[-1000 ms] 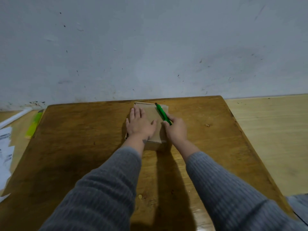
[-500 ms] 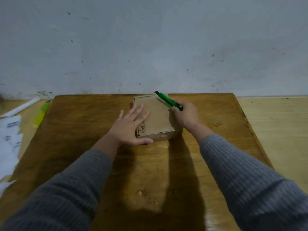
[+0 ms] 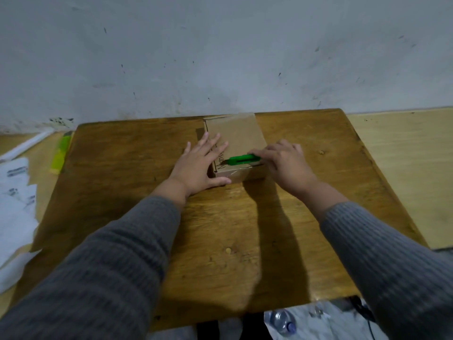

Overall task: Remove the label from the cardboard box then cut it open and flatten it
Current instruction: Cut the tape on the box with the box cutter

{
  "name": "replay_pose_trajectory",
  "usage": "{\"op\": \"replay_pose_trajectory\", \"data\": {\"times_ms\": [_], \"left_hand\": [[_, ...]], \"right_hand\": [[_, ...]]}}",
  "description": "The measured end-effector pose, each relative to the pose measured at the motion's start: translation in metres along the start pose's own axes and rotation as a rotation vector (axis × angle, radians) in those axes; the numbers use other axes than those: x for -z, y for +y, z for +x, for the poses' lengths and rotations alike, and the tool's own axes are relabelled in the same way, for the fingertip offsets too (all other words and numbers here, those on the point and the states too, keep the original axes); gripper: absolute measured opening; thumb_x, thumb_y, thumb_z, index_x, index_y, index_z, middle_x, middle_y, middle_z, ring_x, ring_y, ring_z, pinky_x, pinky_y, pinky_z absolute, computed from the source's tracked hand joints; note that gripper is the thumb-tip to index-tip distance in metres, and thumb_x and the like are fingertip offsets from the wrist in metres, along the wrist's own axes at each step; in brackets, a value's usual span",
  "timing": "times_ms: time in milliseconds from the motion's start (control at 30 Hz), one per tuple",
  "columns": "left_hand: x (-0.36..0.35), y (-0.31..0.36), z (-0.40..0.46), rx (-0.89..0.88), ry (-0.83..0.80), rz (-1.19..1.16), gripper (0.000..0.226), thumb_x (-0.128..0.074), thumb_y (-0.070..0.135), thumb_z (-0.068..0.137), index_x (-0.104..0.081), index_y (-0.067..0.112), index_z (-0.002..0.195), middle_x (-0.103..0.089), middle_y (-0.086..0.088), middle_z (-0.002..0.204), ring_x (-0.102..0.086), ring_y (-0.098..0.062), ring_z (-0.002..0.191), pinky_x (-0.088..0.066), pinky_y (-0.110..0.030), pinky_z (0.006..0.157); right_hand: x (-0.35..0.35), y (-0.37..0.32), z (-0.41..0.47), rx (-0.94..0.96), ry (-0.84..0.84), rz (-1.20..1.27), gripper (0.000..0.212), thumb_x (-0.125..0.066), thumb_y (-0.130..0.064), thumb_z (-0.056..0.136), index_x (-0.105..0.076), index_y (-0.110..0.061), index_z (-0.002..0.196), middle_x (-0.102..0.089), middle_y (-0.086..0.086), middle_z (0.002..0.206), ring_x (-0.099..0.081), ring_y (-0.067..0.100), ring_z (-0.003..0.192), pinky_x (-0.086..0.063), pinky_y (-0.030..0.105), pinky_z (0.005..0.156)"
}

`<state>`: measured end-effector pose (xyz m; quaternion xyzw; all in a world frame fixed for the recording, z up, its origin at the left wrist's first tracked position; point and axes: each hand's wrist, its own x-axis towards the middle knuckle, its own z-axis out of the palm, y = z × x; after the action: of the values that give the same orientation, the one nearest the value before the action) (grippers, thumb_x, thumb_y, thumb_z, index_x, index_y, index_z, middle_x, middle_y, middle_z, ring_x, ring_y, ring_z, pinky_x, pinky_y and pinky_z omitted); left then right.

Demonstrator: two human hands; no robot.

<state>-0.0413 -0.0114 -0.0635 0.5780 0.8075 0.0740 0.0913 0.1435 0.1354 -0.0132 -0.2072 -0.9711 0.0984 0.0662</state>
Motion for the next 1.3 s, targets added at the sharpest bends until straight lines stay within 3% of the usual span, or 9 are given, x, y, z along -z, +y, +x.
{"op": "replay_pose_trajectory", "data": {"times_ms": [200, 333, 600, 1167, 1300], "left_hand": [[0.002, 0.003, 0.001, 0.008, -0.035, 0.093, 0.098, -0.046, 0.077, 0.077, -0.001, 0.035, 0.153, 0.010, 0.006, 0.162, 0.012, -0.019, 0.149, 0.001, -0.055, 0.117], [0.005, 0.005, 0.000, 0.021, -0.059, 0.107, 0.096, -0.043, 0.076, 0.080, 0.003, 0.035, 0.153, 0.013, 0.005, 0.162, 0.014, -0.019, 0.148, 0.002, -0.056, 0.118], [0.005, 0.013, -0.002, 0.091, -0.062, 0.072, 0.093, -0.038, 0.080, 0.079, 0.002, 0.040, 0.152, 0.014, 0.009, 0.161, 0.015, -0.016, 0.148, 0.004, -0.061, 0.116], [0.004, 0.043, 0.006, 0.119, -0.026, 0.156, 0.096, -0.037, 0.077, 0.083, 0.008, 0.030, 0.153, 0.012, 0.006, 0.162, 0.013, -0.015, 0.148, 0.011, -0.060, 0.114], [0.000, 0.053, 0.014, 0.085, -0.021, 0.139, 0.083, -0.036, 0.070, 0.088, 0.002, 0.036, 0.152, 0.008, 0.007, 0.162, 0.008, -0.014, 0.149, 0.005, -0.057, 0.117]], "right_hand": [[0.012, -0.008, 0.006, 0.059, -0.046, -0.101, 0.038, -0.040, -0.020, 0.099, -0.052, -0.033, 0.132, -0.062, 0.000, 0.115, -0.044, 0.024, 0.106, -0.016, 0.032, 0.075], [0.017, -0.012, 0.009, 0.069, -0.080, -0.119, 0.038, -0.039, -0.021, 0.099, -0.052, -0.034, 0.131, -0.062, -0.001, 0.115, -0.044, 0.023, 0.106, -0.025, 0.037, 0.083], [0.023, -0.019, 0.020, 0.147, -0.129, -0.216, 0.038, -0.038, -0.023, 0.100, -0.049, -0.036, 0.133, -0.061, -0.001, 0.113, -0.044, 0.022, 0.106, -0.028, 0.040, 0.087], [0.044, 0.027, 0.004, 0.112, -0.123, -0.311, 0.041, -0.039, -0.019, 0.098, -0.048, -0.035, 0.135, -0.060, -0.002, 0.111, -0.044, 0.023, 0.106, -0.028, 0.042, 0.090], [0.041, 0.026, 0.002, 0.146, -0.092, -0.314, 0.042, -0.036, -0.019, 0.098, -0.048, -0.034, 0.135, -0.060, -0.001, 0.110, -0.044, 0.023, 0.106, -0.027, 0.041, 0.088]]}}
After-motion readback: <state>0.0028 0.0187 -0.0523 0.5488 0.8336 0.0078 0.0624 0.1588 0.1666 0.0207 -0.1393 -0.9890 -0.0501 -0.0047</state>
